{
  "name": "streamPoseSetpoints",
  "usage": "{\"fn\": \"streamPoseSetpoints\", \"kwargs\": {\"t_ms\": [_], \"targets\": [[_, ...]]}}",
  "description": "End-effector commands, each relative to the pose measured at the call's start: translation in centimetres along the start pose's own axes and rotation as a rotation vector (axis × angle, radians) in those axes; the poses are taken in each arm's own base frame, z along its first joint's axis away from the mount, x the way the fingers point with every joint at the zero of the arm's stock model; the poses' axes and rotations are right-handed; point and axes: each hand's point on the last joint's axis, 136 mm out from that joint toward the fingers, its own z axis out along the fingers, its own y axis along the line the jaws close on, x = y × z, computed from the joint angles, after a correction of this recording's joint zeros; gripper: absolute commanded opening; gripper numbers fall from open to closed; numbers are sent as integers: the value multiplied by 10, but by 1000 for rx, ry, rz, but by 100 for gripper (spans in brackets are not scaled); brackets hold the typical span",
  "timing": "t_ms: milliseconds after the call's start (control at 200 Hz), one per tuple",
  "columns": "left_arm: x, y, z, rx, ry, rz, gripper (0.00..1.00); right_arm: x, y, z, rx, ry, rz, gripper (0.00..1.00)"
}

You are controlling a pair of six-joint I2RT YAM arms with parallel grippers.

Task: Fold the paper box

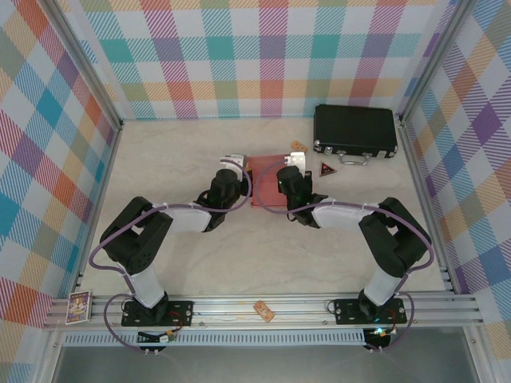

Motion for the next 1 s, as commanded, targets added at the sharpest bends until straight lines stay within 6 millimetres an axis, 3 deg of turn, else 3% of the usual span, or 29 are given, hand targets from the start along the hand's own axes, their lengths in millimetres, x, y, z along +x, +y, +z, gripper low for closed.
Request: {"fn": "streamPoseSetpoints", "kwargs": {"t_ms": [0,175,365,845,995], "targets": [[-7,-18,-4,54,-35,-15,12,0,13,-3,-37,-24,44,0],[-5,-16,-5,38,-28,-22,12,5,8,-4,-23,-23,37,0],[-4,-19,-5,45,-21,-27,4,12,5,-5,-20,-16,50,0],[6,-30,-10,81,5,-34,9,23,0,-12,-22,-4,70,0],[9,-31,-12,92,11,-43,0,27,-1,-15,-22,4,67,0]]}}
